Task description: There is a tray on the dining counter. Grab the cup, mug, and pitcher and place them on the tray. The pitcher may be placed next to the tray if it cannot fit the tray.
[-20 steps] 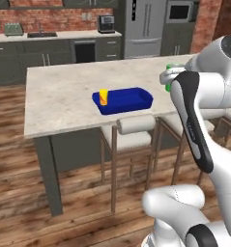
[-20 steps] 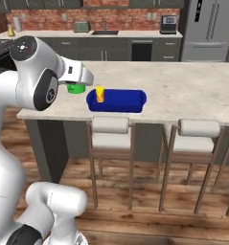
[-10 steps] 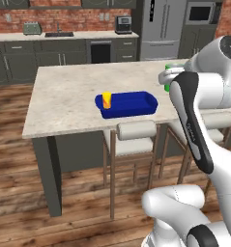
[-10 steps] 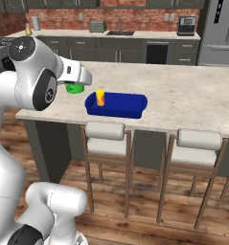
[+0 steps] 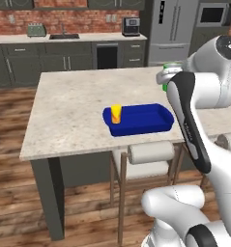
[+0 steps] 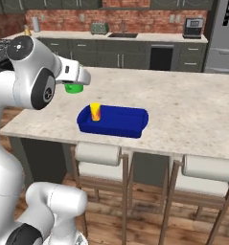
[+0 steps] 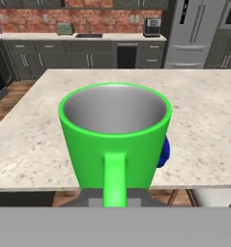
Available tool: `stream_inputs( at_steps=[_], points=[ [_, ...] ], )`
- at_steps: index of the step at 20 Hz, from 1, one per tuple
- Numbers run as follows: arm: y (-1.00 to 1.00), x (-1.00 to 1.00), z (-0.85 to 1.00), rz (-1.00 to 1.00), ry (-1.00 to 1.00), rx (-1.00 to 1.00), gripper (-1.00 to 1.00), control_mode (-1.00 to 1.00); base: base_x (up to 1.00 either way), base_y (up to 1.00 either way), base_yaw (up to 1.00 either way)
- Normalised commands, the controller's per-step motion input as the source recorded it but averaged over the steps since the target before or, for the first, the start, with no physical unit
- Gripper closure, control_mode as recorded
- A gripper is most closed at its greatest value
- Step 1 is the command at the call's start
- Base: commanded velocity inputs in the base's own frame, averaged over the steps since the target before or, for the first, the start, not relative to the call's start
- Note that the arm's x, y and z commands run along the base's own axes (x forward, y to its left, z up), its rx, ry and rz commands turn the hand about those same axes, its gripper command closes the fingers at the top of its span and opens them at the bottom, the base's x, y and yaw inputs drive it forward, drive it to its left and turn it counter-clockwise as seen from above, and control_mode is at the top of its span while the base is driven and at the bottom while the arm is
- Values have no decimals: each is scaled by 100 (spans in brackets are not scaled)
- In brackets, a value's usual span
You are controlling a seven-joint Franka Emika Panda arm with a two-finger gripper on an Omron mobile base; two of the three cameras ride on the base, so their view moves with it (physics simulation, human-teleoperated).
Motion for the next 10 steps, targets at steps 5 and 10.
stream_inputs(
  at_steps=[5, 10],
  points=[
    [0, 0, 0, 0, 0, 0, 100, 100, 39, -20, 7],
    [0, 0, 0, 0, 0, 0, 100, 100, 15, -23, 11]
  ],
)
